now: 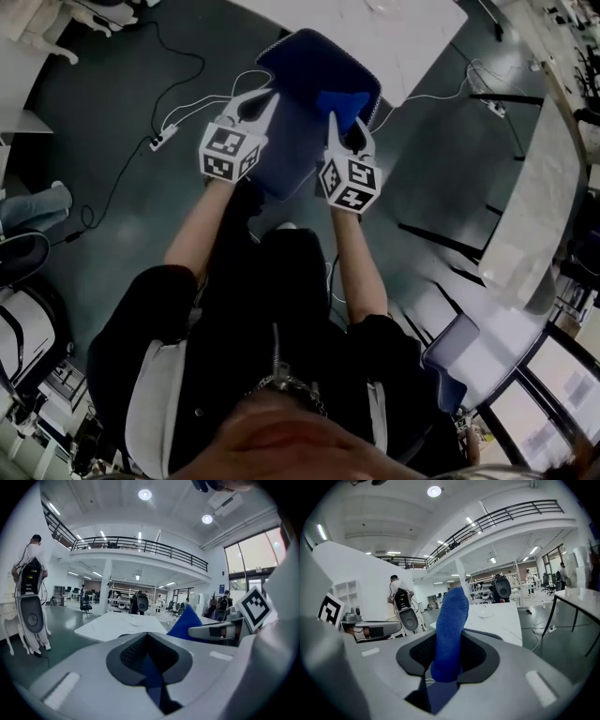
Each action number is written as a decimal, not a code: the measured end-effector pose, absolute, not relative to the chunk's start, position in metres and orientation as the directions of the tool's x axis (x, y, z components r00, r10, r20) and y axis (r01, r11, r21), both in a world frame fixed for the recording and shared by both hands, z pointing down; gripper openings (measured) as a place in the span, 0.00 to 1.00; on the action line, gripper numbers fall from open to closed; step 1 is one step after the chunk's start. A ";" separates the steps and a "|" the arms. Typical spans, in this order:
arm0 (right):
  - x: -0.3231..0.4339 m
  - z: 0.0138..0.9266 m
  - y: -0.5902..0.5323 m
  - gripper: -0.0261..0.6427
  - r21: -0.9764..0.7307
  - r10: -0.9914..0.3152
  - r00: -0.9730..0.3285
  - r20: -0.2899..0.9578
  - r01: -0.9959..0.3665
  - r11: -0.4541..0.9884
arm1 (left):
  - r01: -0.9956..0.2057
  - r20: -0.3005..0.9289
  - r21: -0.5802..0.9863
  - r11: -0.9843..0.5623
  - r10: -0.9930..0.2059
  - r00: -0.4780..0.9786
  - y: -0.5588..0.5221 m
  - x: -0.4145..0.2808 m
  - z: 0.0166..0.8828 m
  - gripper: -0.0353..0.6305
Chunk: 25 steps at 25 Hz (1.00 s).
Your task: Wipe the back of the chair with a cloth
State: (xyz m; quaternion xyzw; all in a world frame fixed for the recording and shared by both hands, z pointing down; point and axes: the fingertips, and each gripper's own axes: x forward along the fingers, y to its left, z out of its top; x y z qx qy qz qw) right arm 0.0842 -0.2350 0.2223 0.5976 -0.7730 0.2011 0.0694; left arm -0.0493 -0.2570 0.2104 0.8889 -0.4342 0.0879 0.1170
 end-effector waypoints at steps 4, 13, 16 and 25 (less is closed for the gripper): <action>0.076 0.265 -0.267 0.24 -0.227 -0.910 -0.277 0.309 -0.950 0.213 | -0.792 0.228 0.088 -0.605 -0.761 0.607 -0.294 -0.051 0.253 0.07; 0.055 0.360 -0.329 0.23 -0.177 -0.884 -0.411 0.221 -0.909 0.378 | -0.763 0.129 0.028 -0.646 -0.754 0.644 -0.340 -0.047 0.348 0.07; 0.051 0.383 -0.346 0.23 -0.143 -0.901 -0.405 0.154 -0.912 0.386 | -0.779 0.095 -0.015 -0.627 -0.777 0.623 -0.359 -0.048 0.381 0.07; 0.028 0.443 -0.369 0.23 -0.111 -0.897 -0.439 0.048 -0.895 0.432 | -0.799 0.019 -0.080 -0.596 -0.803 0.596 -0.370 -0.054 0.459 0.07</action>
